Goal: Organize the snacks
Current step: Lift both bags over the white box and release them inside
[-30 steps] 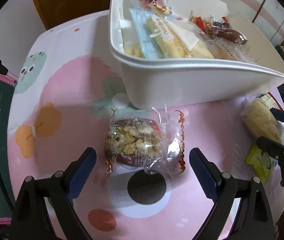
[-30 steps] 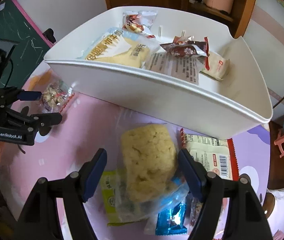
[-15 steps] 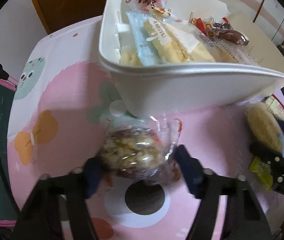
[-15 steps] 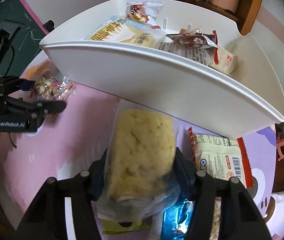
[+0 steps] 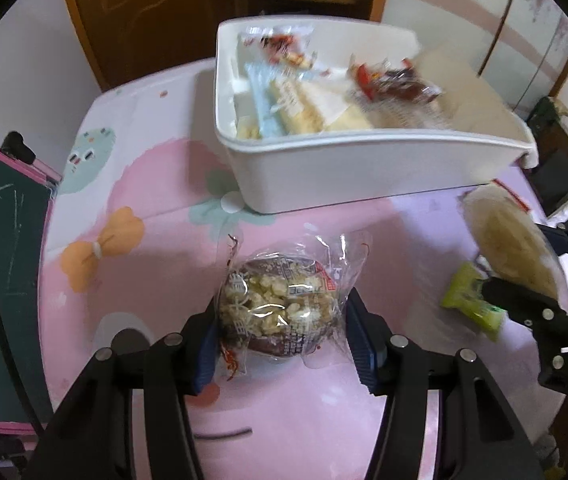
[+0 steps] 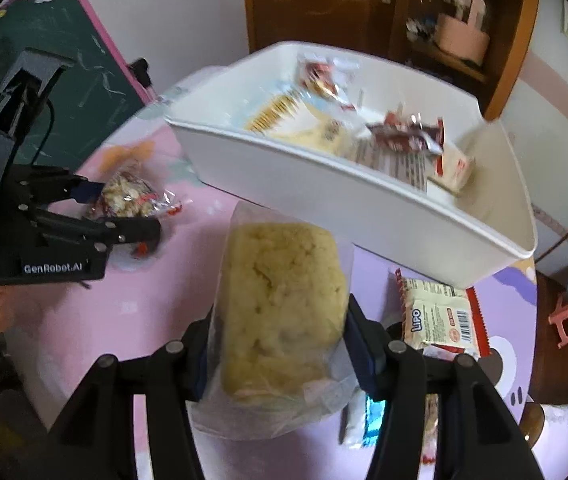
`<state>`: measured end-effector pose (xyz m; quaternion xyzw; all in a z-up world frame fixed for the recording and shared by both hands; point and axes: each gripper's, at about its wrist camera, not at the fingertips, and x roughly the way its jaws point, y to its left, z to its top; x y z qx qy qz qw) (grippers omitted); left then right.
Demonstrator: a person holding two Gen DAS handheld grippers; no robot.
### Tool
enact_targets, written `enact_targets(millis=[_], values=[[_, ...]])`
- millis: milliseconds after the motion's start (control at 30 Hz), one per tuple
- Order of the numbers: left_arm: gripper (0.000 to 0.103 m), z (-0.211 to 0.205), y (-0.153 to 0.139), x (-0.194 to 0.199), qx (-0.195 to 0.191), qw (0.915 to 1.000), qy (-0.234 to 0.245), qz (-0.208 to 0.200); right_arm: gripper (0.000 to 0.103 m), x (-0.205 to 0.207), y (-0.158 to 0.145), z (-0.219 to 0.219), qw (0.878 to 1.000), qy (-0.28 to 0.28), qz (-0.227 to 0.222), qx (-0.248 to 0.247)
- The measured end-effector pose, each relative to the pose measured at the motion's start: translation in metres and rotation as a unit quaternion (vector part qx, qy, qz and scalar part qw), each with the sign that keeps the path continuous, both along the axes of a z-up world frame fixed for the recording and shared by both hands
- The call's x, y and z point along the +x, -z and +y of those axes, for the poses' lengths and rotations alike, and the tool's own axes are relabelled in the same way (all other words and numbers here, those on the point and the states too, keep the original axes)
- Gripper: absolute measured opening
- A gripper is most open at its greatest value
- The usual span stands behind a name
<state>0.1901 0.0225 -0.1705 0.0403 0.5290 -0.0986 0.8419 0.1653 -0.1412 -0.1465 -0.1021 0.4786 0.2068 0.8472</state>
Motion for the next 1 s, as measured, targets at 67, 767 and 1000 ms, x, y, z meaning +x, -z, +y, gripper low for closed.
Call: enact_targets(millis=[67,767,1000], values=[[0.054,0.002,-0.016,-0.016,-0.007,0.9999,0.007,-0.013,0.055,-0.008,-0.015,0.004,1.0,-0.005,-0.013,0.007],[0.055,-0.017,-0.127,-0.084,-0.037,0.9926,0.038,-0.109,0.055,-0.077,-0.108,-0.019,0.992,0.029,-0.117,0.042],[0.055,-0.028,-0.16,-0.08,-0.042,0.9879,0.045,-0.143,0.055,-0.073,-0.139,-0.034,0.985,0.052,-0.153,0.054]])
